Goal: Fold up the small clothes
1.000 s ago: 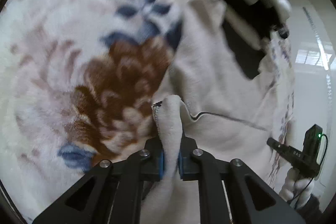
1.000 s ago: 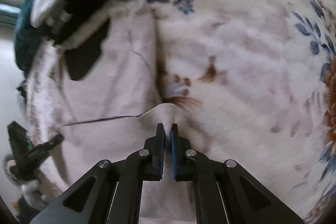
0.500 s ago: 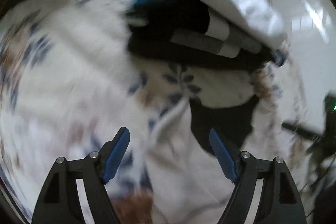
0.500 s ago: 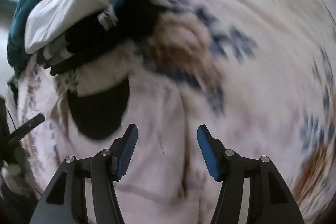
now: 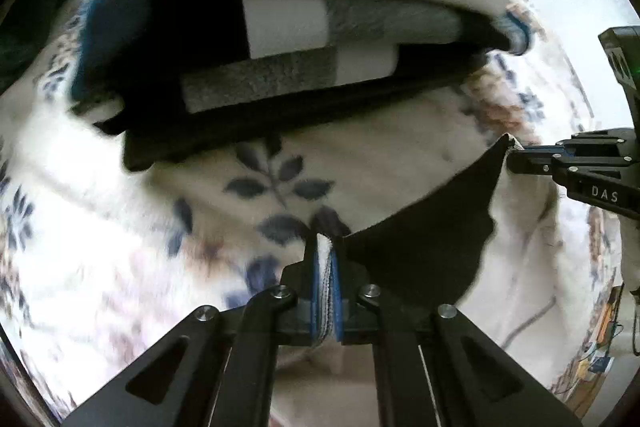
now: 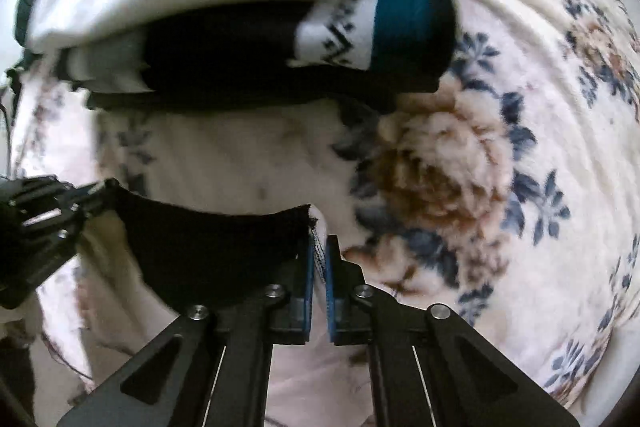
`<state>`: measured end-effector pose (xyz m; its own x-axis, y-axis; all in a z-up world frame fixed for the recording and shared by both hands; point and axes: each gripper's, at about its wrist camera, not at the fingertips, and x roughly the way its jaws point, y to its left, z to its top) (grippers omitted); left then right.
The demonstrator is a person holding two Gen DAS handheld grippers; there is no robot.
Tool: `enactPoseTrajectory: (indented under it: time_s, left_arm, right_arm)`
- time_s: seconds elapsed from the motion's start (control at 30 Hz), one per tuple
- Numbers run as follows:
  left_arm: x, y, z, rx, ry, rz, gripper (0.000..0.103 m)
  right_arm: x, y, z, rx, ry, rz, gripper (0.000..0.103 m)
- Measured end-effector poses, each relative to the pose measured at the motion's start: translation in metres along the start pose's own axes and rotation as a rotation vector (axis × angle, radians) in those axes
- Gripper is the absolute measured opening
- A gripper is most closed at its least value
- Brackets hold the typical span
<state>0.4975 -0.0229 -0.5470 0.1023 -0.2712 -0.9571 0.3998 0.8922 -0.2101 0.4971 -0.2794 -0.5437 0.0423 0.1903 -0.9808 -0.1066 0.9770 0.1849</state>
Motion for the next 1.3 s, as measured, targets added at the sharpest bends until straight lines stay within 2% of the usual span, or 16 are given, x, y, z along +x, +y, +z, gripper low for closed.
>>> enactPoseTrajectory:
  time_s: [0.2, 0.3, 0.37, 0.57, 0.63, 0.77, 0.83, 0.87, 0.9, 0.93, 0.97, 1.03, 1.1, 1.2, 1.27, 1.3]
  left_arm:
    - [-0.09, -0.011, -0.059, -0.085, -0.128, -0.058, 0.003]
    - [-0.123, -0.025, -0.105, -0.131, -0.161, -0.098, 0.003]
    - [-0.13, -0.03, -0.117, -0.18, -0.166, -0.128, 0.003]
    - [-0.108, -0.046, -0.211, -0.322, -0.054, -0.153, 0.003]
    - [-0.086, -0.051, -0.218, -0.36, -0.018, -0.142, 0.003]
    - [-0.07, -0.036, -0.25, -0.483, 0.057, -0.176, 0.005]
    - [-0.071, -0.024, -0.256, -0.565, 0.074, -0.233, 0.007]
    - [-0.075, -0.019, -0.257, -0.603, 0.065, -0.266, 0.015]
    - [-0.077, -0.015, -0.255, -0.641, 0.048, -0.296, 0.022]
    - [-0.08, -0.01, -0.252, -0.67, 0.021, -0.329, 0.042]
    - [-0.08, -0.007, -0.248, -0.695, -0.005, -0.351, 0.063]
    - [-0.08, 0.0, -0.237, -0.757, -0.06, -0.382, 0.064]
    - [-0.068, 0.006, -0.224, -0.808, -0.065, -0.415, 0.064]
    - [-0.045, 0.008, -0.209, -0.852, -0.052, -0.395, 0.064]
    - [-0.033, 0.008, -0.202, -0.86, -0.04, -0.341, 0.059]
    - [-0.03, 0.006, -0.198, -0.85, -0.054, -0.311, 0.048]
  right_arm:
    - [-0.061, -0.004, -0.05, 0.023, -0.103, 0.056, 0.004]
    - [-0.079, -0.007, -0.103, 0.043, -0.116, 0.102, 0.004]
    - [-0.078, -0.011, -0.143, 0.053, -0.097, 0.126, 0.004]
    - [-0.05, -0.033, -0.25, 0.122, 0.016, 0.16, 0.004]
    - [-0.034, -0.034, -0.277, 0.12, 0.052, 0.15, 0.004]
    - [-0.018, -0.036, -0.3, 0.104, 0.102, 0.155, 0.005]
    - [-0.017, -0.039, -0.304, 0.126, 0.123, 0.141, 0.016]
    - [-0.022, -0.044, -0.306, 0.151, 0.118, 0.15, 0.019]
    - [-0.029, -0.05, -0.31, 0.177, 0.107, 0.167, 0.031]
    - [-0.036, -0.055, -0.313, 0.209, 0.097, 0.177, 0.045]
    - [-0.041, -0.062, -0.315, 0.264, 0.084, 0.2, 0.049]
    - [-0.048, -0.074, -0.319, 0.346, 0.068, 0.258, 0.05]
    - [-0.046, -0.084, -0.322, 0.428, 0.066, 0.298, 0.05]
    - [-0.034, -0.096, -0.322, 0.548, 0.069, 0.363, 0.05]
    - [-0.023, -0.098, -0.322, 0.612, 0.067, 0.391, 0.05]
    - [-0.017, -0.099, -0.321, 0.646, 0.068, 0.393, 0.05]
